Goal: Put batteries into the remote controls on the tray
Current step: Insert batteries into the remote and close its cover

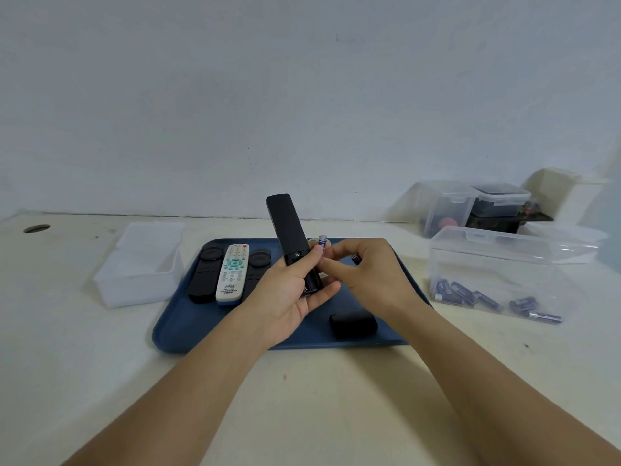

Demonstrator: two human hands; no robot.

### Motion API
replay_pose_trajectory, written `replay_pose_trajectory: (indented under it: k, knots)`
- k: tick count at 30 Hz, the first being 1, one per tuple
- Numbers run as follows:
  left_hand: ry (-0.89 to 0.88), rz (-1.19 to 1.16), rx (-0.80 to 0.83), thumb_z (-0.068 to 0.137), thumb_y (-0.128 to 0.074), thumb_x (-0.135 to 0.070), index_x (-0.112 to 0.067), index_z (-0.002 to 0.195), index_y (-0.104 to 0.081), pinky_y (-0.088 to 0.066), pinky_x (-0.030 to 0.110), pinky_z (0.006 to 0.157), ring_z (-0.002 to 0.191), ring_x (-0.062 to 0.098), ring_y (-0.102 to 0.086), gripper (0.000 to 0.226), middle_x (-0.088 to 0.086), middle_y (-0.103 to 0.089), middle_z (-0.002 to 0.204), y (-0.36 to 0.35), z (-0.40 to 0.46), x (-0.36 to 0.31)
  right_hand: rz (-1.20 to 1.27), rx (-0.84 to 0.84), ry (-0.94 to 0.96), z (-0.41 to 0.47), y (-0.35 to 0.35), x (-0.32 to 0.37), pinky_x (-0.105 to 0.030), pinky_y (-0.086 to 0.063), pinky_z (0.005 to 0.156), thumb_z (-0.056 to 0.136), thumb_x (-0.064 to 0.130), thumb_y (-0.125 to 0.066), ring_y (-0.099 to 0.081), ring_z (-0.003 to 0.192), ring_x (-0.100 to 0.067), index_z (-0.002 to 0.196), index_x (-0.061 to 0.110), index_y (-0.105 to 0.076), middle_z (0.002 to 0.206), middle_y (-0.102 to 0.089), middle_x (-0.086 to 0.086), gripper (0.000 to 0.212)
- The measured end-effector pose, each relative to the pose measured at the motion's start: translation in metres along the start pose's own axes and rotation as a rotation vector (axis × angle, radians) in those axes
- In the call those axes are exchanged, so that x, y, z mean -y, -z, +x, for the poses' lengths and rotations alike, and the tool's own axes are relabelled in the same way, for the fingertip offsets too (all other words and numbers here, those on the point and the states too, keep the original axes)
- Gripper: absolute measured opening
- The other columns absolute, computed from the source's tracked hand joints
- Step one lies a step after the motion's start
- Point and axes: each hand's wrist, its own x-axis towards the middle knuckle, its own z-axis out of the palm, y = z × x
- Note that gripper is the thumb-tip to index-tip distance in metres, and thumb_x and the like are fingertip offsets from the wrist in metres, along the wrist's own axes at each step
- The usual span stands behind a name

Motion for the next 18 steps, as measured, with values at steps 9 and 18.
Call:
replay_pose_trajectory:
  k: [9,18]
  knots:
    - [-0.016,0.127,-0.048,0.098,-0.059,-0.043,-0.013,0.112,-0.069,-0.034,0.016,0.035,0.047,0.008,-0.045,0.035,0.004,-0.061,0.080,0.000,0.001,-0.007,0.225,-0.016,-0.153,0.005,0.009,0.003,-0.010,-0.027,0.037,0.092,0.013,-0.070,-0.035,0.035,-0.002,0.085,-0.002,-0.071,0.051,-0.058,0.012,0.016]
    - [0.029,0.135,0.025,0.105,-0.029,-0.056,-0.009,0.097,-0.063,-0.014,0.017,0.030,0.040,0.011,-0.035,0.059,0.011,-0.065,0.065,0.006,-0.001,-0.015,-0.086,0.096,0.103,0.004,0.028,0.012,-0.010,-0.038,0.057,0.080,0.012,-0.083,-0.047,0.051,0.000,0.079,0.009,-0.073,0.062,-0.065,0.002,0.010]
